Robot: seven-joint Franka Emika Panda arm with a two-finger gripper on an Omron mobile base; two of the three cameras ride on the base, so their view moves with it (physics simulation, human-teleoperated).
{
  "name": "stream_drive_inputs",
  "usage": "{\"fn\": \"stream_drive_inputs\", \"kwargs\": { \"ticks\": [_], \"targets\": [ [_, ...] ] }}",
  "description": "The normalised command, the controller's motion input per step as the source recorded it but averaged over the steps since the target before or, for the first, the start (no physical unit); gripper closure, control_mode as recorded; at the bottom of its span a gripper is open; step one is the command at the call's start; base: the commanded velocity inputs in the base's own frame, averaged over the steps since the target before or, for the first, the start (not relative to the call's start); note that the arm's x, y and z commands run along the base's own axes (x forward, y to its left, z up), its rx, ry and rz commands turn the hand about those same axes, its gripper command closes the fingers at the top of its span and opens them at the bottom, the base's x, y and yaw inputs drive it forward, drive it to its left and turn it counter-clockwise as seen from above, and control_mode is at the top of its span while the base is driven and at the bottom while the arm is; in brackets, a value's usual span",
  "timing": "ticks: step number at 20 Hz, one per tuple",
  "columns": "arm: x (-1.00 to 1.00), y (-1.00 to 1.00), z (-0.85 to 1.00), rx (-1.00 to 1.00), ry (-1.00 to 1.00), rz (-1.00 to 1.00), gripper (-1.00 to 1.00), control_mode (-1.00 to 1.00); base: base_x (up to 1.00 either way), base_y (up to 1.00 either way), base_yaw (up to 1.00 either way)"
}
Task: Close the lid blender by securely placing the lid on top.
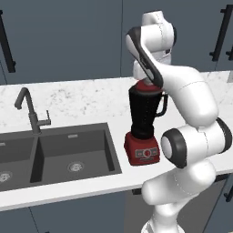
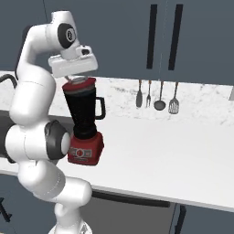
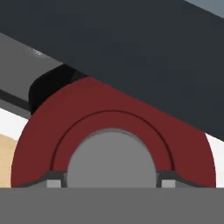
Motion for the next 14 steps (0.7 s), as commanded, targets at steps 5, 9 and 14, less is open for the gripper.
{"fn": "stream_drive_inputs", "kwargs": {
  "ticks": [5, 9, 14],
  "targets": [
    [0.11, 0.00, -0.54, -0.09, -0.47, 0.00, 1.00, -1.00, 0.00, 0.00, 0.00],
    [0.18, 0.05, -0.66, 0.00, -0.43, 0.02, 1.00, -1.00, 0.00, 0.00, 0.00],
    [0.24, 0.00, -0.71, 0.02, -0.34, 0.06, 1.00, -1.00, 0.00, 0.00, 0.00]
  ]
}}
